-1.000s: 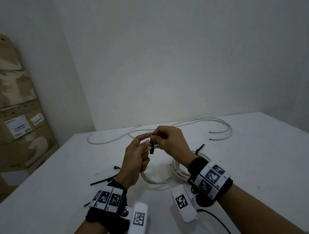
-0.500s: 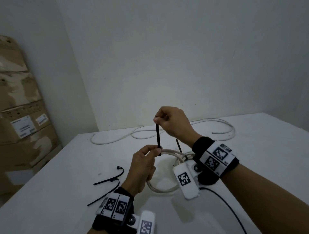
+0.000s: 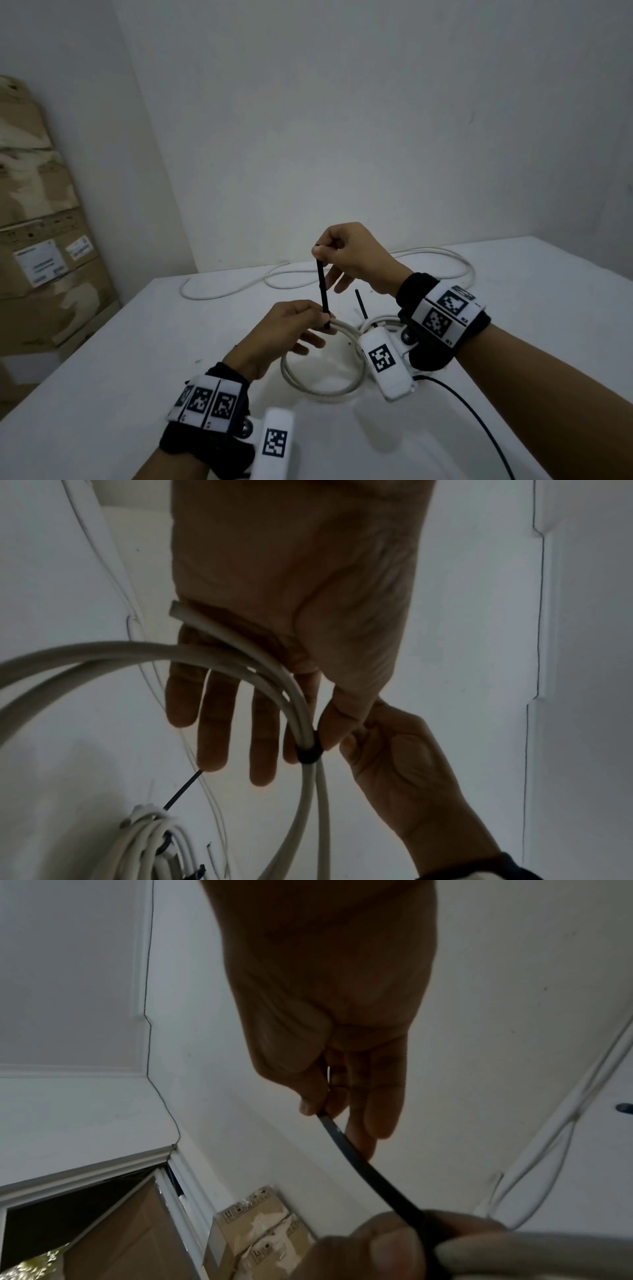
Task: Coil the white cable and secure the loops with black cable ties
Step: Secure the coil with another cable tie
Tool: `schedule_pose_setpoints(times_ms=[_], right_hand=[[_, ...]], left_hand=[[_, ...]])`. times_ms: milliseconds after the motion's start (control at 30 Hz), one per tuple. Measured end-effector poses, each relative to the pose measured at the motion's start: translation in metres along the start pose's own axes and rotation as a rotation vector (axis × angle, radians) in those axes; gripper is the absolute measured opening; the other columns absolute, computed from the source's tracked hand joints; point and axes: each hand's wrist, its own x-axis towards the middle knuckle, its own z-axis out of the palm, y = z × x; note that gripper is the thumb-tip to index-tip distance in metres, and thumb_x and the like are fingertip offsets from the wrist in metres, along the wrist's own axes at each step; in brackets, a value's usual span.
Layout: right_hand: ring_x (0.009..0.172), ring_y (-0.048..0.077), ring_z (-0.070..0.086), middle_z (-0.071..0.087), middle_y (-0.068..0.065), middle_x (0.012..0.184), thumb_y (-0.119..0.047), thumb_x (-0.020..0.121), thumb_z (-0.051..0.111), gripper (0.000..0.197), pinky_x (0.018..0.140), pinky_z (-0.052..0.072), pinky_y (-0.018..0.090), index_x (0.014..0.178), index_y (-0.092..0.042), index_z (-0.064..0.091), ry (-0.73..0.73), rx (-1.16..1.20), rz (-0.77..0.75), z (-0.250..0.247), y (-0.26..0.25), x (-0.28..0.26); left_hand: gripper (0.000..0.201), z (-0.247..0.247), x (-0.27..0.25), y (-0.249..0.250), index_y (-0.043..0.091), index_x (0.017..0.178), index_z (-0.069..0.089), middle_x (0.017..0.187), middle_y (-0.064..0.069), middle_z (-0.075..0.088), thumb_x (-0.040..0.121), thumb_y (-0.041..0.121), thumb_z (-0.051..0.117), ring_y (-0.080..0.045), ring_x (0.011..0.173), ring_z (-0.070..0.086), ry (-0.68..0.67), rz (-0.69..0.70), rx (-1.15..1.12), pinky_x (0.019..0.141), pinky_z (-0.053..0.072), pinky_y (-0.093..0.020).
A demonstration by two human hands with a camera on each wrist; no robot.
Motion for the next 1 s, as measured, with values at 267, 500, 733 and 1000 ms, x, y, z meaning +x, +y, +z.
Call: schedule_pose_setpoints(times_ms=[267,500,733,1000], right_hand=[[0.049,0.023,0.064,0.062,0.007,0.074,-0.010,0.093,0.057,0.013,0.042,0.051,0.027,0.080,-0.008,0.058,0.027,0.055,-0.036,-0.006,-0.008,0.007],[0.042,0.019,0.059,0.061,0.012,0.065,0.001,0.091,0.053,0.022,0.038,0.044,0.021,0.070,-0.004,0.053,0.194,0.203,0.026,-0.011,0.003,0.016],[0.044,0.025,0.058,0.057,0.016,0.060,0.008,0.087,0.050,0.025,0.036,0.044,0.021,0.064,0.001,0.053,0.215,0.192,0.078,-0.012,-0.005,0.024],[0.073,0.020,0.068,0.069,0.012,0.096,-0.037,0.094,0.054,0.034,0.061,0.052,0.028,0.112,-0.008,0.059,-0.028,0.127,0.057,-0.019,0.006,0.001]], left_hand=[[0.024,-0.001,0.006,0.020,0.001,0.100,0.066,0.089,-0.016,0.073,0.093,0.023,0.059,-0.031,0.064,0.067,-0.026,0.118,-0.072,0.053,0.052,-0.032],[0.025,0.012,0.006,0.016,0.003,0.091,0.068,0.077,-0.009,0.067,0.096,0.024,0.055,-0.017,0.040,0.043,0.048,0.165,-0.167,0.040,0.027,-0.020],[0.028,0.014,0.002,0.023,0.002,0.090,0.070,0.077,-0.011,0.066,0.098,0.021,0.051,-0.019,0.040,0.045,0.064,0.159,-0.184,0.036,0.031,-0.020],[0.027,0.011,0.008,0.029,-0.003,0.096,0.065,0.077,-0.016,0.071,0.097,0.020,0.051,-0.017,0.037,0.047,0.138,0.062,-0.307,0.034,0.033,-0.019]])
